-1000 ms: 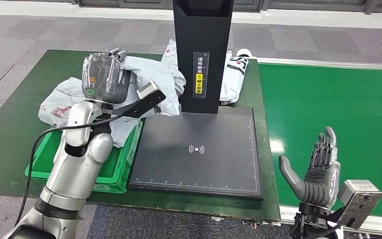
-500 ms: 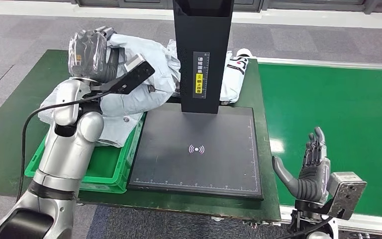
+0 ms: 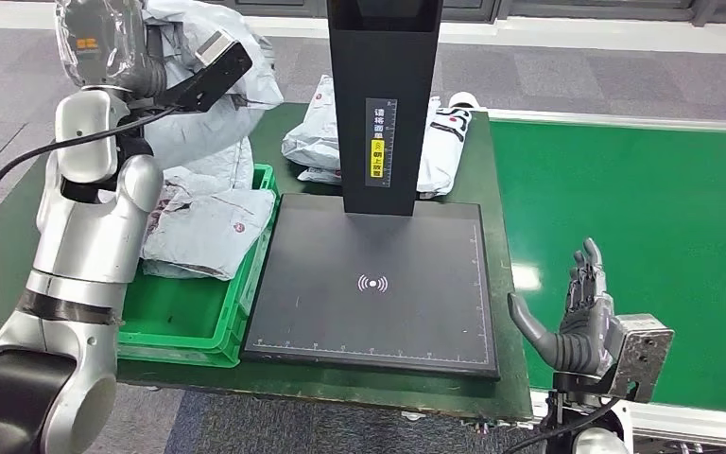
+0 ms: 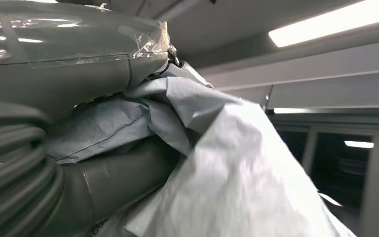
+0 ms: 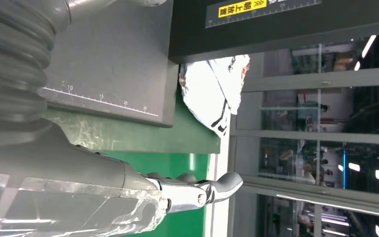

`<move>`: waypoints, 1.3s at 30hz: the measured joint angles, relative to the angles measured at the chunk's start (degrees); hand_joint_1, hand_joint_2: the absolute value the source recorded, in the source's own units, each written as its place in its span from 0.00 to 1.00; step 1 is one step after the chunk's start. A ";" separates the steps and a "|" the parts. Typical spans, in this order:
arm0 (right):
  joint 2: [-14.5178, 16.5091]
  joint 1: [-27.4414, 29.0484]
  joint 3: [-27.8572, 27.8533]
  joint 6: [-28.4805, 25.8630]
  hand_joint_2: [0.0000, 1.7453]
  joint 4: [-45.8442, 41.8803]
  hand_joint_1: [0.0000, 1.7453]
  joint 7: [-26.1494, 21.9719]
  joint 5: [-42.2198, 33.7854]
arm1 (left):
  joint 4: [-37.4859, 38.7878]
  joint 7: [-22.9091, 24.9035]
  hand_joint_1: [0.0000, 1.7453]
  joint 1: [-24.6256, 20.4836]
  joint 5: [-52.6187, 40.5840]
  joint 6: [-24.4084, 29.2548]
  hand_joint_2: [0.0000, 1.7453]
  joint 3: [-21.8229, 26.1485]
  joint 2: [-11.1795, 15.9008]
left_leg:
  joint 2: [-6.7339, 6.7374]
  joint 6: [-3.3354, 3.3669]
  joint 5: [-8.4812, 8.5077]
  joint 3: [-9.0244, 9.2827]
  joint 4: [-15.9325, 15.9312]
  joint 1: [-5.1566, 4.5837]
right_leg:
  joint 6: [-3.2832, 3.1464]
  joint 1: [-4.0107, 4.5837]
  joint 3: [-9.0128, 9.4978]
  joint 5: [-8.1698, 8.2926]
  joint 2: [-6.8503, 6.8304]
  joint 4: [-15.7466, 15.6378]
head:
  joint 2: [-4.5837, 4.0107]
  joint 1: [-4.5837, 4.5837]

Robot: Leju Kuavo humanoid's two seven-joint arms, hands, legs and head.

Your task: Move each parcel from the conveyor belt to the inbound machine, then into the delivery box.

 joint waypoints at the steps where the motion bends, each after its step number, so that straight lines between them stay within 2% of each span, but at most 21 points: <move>1: -0.09 -0.17 0.01 0.02 1.00 0.36 0.00 0.00 0.01 | 0.89 0.51 1.00 -1.19 -0.92 0.19 1.00 0.31 0.36 | 0.00 0.00 0.00 0.00 0.00 0.00 | 0.00 0.00 0.00 0.00 0.00 0.01 | -0.01 0.01; 2: -0.25 -0.45 0.09 0.03 1.00 0.98 0.00 0.00 0.03 | 2.56 1.23 1.00 -2.88 -2.81 0.70 1.00 0.76 1.11 | 0.00 0.00 0.01 0.00 0.00 0.00 | 0.00 0.01 0.00 0.00 0.00 0.02 | -0.01 0.01; 6: -0.82 -2.37 0.53 0.05 1.00 4.13 0.00 0.62 0.56 | 11.98 5.81 0.00 -6.30 -12.81 -0.18 0.00 2.59 6.50 | -0.02 -0.05 0.05 0.00 0.00 0.02 | -0.02 0.02 -0.01 0.00 0.02 0.04 | -0.01 0.00; 17: -1.04 -2.45 0.52 0.03 1.00 4.61 0.00 0.76 1.09 | 14.39 6.13 0.00 -5.77 -12.02 -8.79 0.00 2.73 7.25 | -0.02 -0.04 0.06 0.00 0.01 0.01 | -0.01 -0.02 -0.03 0.00 0.02 0.01 | -0.01 0.00; 27: -1.04 -1.71 0.36 0.65 1.00 4.53 0.00 1.15 2.10 | 13.00 7.34 0.00 -5.53 -8.23 -13.12 0.00 2.19 7.21 | -0.02 -0.04 0.06 0.00 0.01 0.01 | -0.01 0.02 -0.04 0.00 0.03 0.02 | -0.02 0.01; 30: -1.04 -1.40 0.20 0.80 1.00 4.44 0.00 1.16 2.20 | 11.81 4.01 0.00 -4.82 3.33 -16.00 0.00 2.58 6.85 | -0.03 -0.04 0.06 0.00 0.01 0.00 | -0.01 0.01 -0.05 0.00 0.03 0.01 | -0.01 0.00; 34: -1.04 -0.61 -0.01 1.30 1.00 4.01 0.00 1.43 2.30 | 7.46 -2.65 0.00 -1.76 34.00 -24.73 0.00 5.05 5.38 | -0.06 -0.03 0.05 -0.04 0.01 0.00 | 0.00 -0.01 -0.04 0.00 0.00 0.00 | 0.00 0.01; 39: -1.04 -0.58 -0.01 1.76 1.00 3.98 0.00 1.76 2.31 | 2.89 -4.28 0.00 1.34 58.27 -31.54 0.00 7.12 4.91 | 0.06 0.03 0.00 -0.04 0.01 -0.03 | 0.00 -0.05 -0.08 0.00 0.12 -0.01 | -0.01 0.01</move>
